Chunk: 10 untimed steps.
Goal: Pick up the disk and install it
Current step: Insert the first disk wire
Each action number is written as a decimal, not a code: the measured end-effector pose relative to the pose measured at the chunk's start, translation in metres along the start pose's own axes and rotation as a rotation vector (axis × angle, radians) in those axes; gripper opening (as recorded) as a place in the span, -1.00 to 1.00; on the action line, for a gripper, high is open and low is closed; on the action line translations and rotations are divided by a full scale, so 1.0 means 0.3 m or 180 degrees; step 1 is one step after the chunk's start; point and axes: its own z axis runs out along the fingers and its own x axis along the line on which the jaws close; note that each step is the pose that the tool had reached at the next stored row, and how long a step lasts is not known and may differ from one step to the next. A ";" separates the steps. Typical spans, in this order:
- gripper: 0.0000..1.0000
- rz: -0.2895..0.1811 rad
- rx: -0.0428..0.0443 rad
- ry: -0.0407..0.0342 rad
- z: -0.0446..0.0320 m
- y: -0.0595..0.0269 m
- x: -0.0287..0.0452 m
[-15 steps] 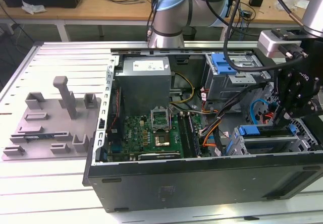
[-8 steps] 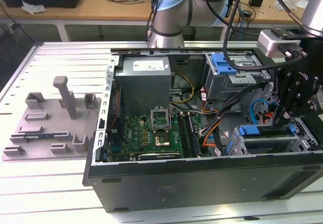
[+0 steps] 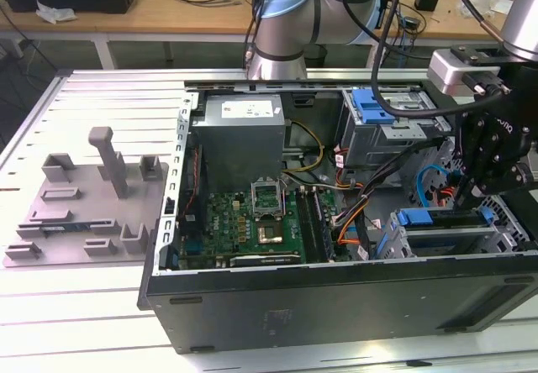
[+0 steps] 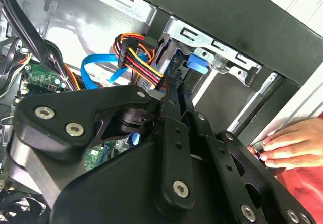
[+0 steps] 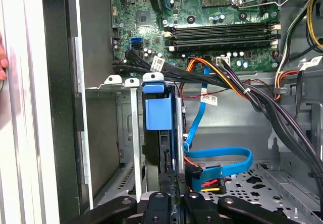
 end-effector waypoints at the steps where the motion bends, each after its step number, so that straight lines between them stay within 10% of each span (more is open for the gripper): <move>1: -0.67 0.0000 0.0000 0.0000 0.001 0.000 0.000; 10: -0.67 -0.0002 0.0000 0.0000 0.009 0.000 -0.001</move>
